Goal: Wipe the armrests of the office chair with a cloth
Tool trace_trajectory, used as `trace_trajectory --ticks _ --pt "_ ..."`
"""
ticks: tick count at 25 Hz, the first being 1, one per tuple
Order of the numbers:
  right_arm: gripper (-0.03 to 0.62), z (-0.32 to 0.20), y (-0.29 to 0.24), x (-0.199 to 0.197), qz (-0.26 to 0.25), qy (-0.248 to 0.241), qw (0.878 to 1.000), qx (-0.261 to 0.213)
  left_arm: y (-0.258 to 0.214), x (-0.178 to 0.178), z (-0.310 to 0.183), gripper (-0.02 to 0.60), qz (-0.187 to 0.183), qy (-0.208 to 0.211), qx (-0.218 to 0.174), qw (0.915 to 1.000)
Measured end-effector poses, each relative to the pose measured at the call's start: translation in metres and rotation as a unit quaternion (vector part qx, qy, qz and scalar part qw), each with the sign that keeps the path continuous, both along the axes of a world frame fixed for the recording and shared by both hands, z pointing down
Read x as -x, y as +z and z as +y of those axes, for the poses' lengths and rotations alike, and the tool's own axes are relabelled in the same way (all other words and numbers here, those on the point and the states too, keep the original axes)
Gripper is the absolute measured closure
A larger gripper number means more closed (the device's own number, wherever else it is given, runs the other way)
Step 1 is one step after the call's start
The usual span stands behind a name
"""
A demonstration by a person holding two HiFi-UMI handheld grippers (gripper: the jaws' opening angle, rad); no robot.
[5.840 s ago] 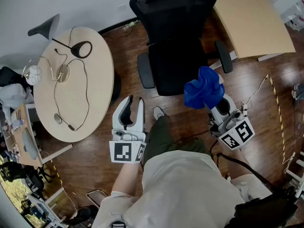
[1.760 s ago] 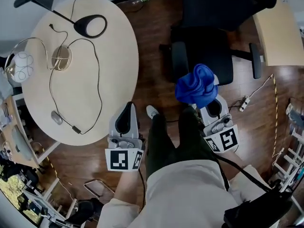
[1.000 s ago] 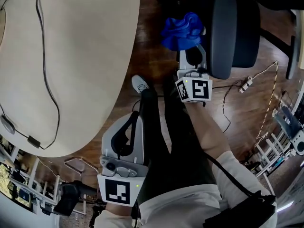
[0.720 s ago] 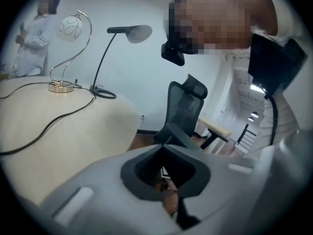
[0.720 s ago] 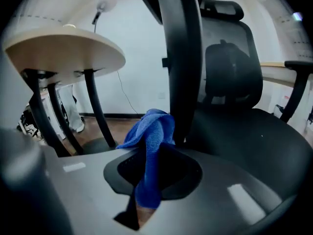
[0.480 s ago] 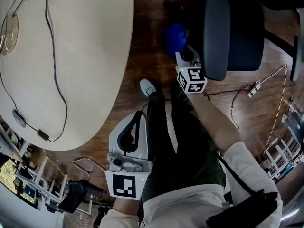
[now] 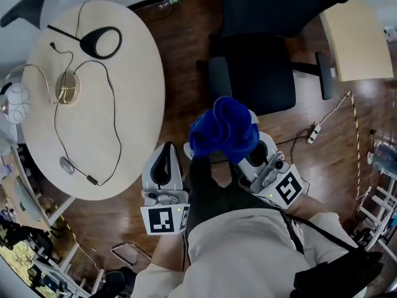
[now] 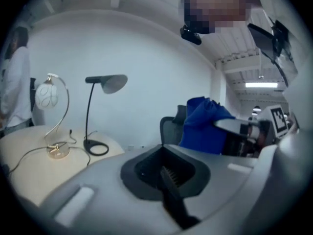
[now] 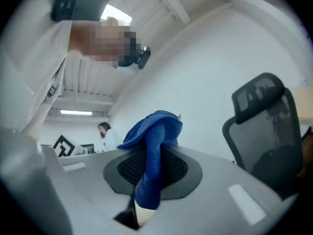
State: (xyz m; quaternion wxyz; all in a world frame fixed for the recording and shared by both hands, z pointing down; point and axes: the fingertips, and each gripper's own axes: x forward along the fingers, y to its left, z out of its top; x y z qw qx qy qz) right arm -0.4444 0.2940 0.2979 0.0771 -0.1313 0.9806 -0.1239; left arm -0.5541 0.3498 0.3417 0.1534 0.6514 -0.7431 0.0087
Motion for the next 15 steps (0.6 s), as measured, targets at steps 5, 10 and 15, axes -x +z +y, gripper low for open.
trace_trajectory --ticks 5,10,15 --pt "0.530 -0.040 -0.103 -0.095 -0.045 0.051 0.996 -0.050 -0.098 -0.078 -0.048 0.581 -0.049 0.019 -0.037 0.9980" --pt "0.530 -0.118 -0.119 -0.209 -0.042 0.034 0.996 -0.073 -0.129 -0.173 -0.113 0.581 -0.073 0.009 -0.049 0.9961" --pt "0.530 -0.191 -0.120 -0.335 -0.018 0.007 0.998 -0.061 -0.127 -0.291 -0.196 0.581 -0.043 0.020 -0.050 0.9976"
